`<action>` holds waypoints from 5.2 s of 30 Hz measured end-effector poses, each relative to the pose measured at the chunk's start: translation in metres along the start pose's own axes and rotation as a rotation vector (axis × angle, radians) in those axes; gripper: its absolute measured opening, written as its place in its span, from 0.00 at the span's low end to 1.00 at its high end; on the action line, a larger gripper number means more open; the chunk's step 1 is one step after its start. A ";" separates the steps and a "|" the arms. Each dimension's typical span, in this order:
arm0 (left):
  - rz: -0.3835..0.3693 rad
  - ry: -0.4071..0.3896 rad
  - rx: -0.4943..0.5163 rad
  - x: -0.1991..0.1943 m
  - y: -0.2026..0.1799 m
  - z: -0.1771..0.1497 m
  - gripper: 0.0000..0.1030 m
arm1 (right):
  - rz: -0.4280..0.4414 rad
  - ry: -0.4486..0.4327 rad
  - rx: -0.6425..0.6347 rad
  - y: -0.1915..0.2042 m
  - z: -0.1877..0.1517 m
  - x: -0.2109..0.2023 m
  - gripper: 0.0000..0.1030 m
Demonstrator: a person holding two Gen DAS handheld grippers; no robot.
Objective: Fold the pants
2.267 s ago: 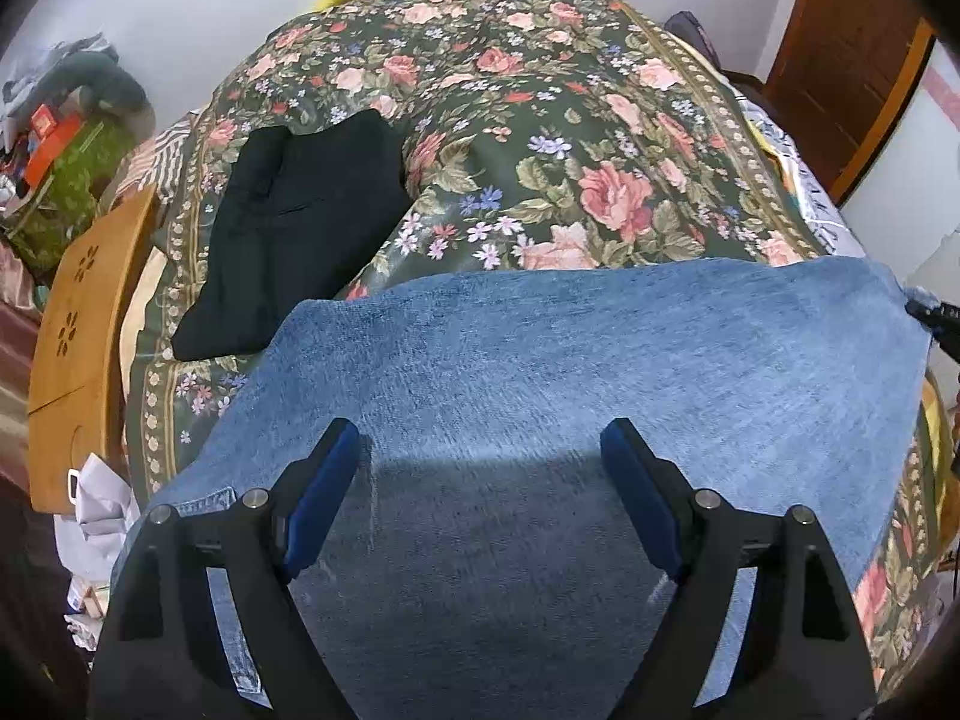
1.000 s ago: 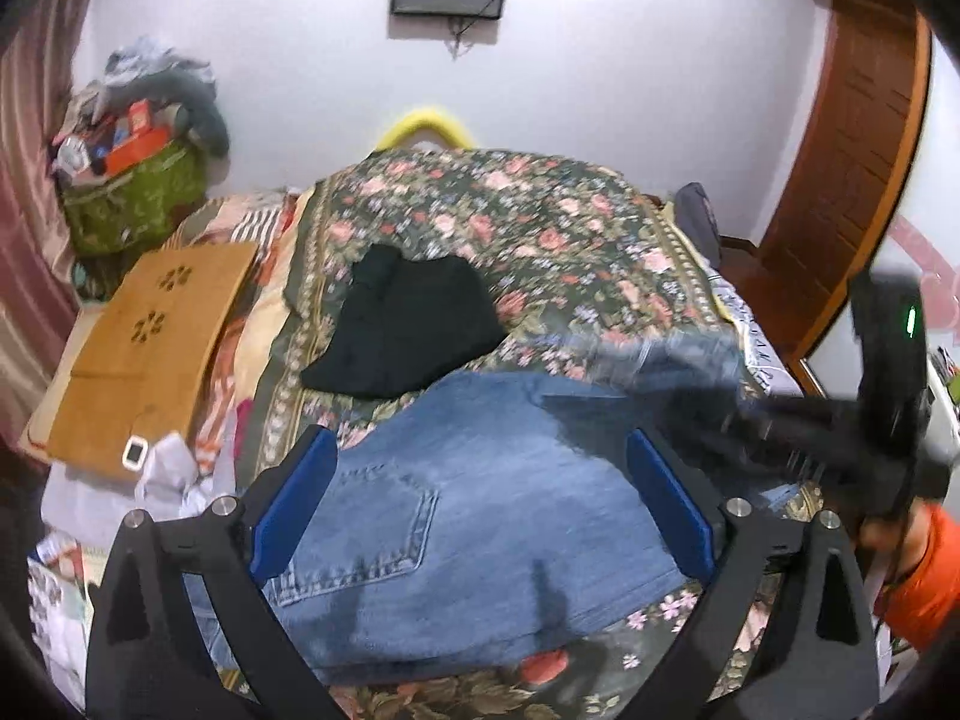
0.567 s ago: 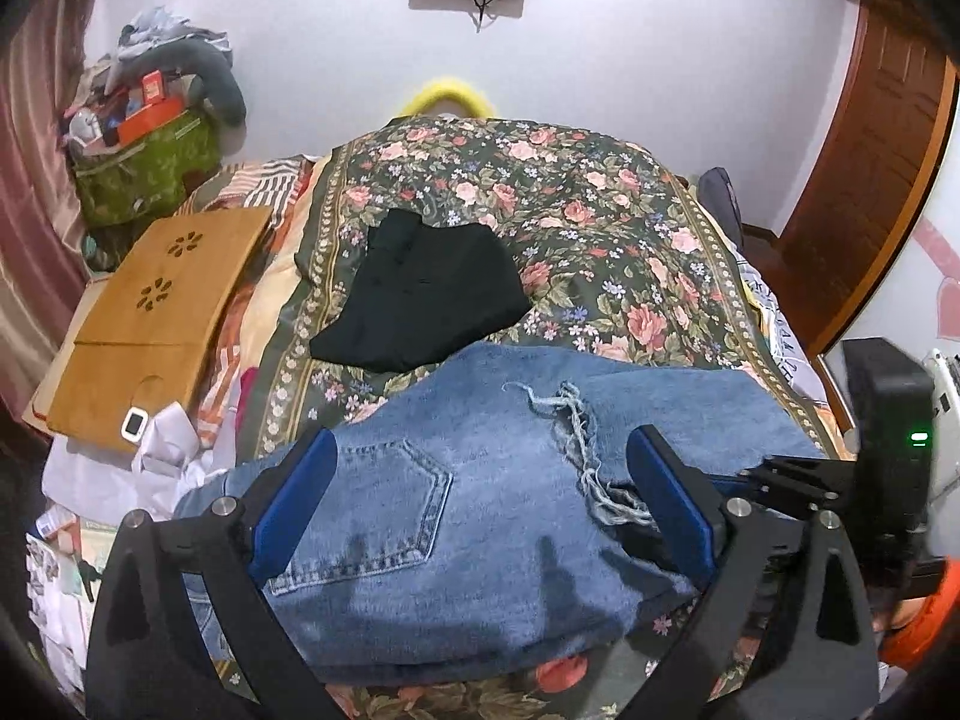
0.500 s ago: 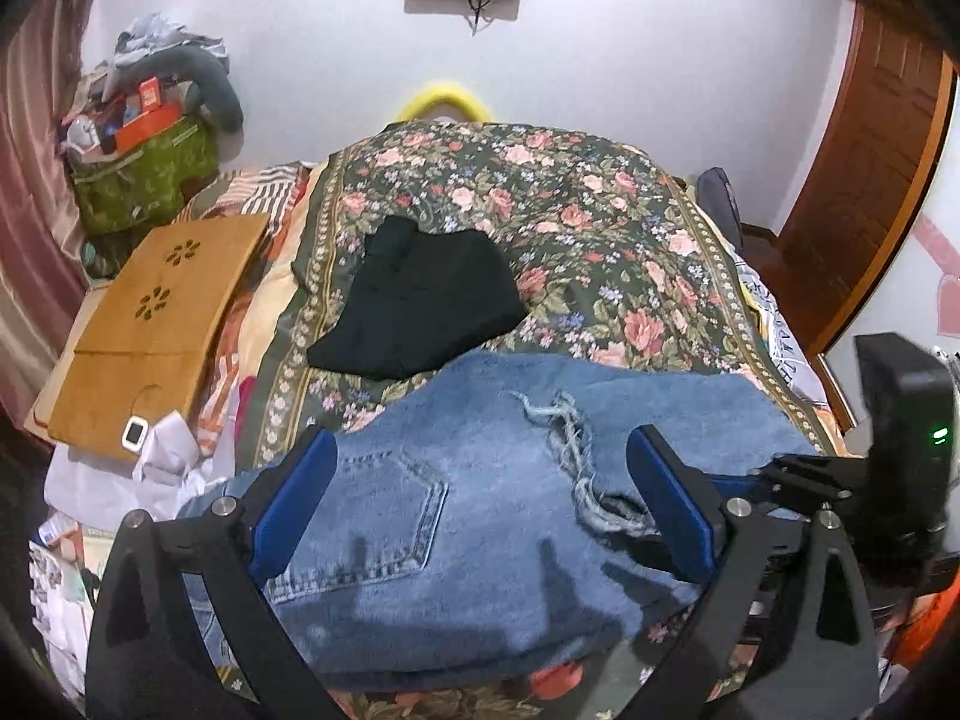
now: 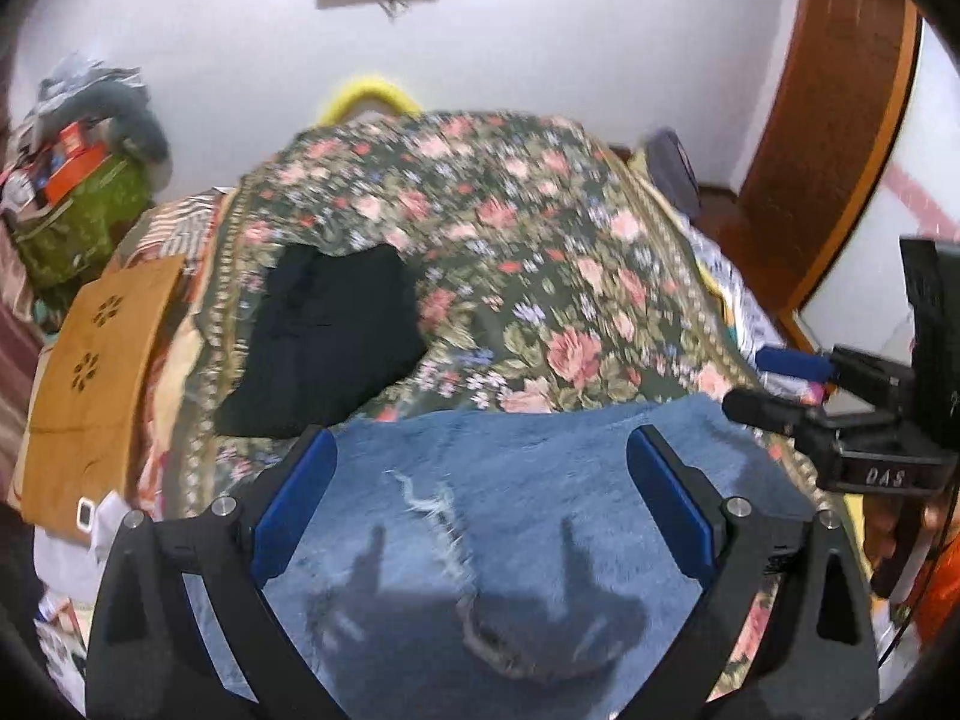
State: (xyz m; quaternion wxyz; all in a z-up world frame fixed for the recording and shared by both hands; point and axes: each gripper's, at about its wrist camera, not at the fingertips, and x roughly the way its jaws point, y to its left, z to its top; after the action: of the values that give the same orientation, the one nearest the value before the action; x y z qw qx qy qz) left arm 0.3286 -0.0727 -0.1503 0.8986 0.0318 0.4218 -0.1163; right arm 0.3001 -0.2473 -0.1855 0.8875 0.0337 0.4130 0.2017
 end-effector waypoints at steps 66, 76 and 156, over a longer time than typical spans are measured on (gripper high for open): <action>-0.032 0.266 -0.628 -0.057 0.212 -0.221 1.00 | 0.174 0.195 -0.176 0.142 -0.062 0.067 0.59; -0.228 0.419 -0.793 -0.012 0.216 -0.226 1.00 | 0.177 0.195 -0.207 0.144 -0.064 0.067 0.60; -0.072 -0.076 0.053 -0.040 -0.077 0.021 0.18 | 0.071 0.098 0.130 -0.014 -0.105 -0.005 0.60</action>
State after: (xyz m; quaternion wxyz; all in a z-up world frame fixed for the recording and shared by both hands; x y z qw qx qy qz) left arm 0.3017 -0.1439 -0.1032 0.9080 0.0358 0.3852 -0.1605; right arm 0.2228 -0.2735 -0.2541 0.8545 0.0960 0.4667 0.2069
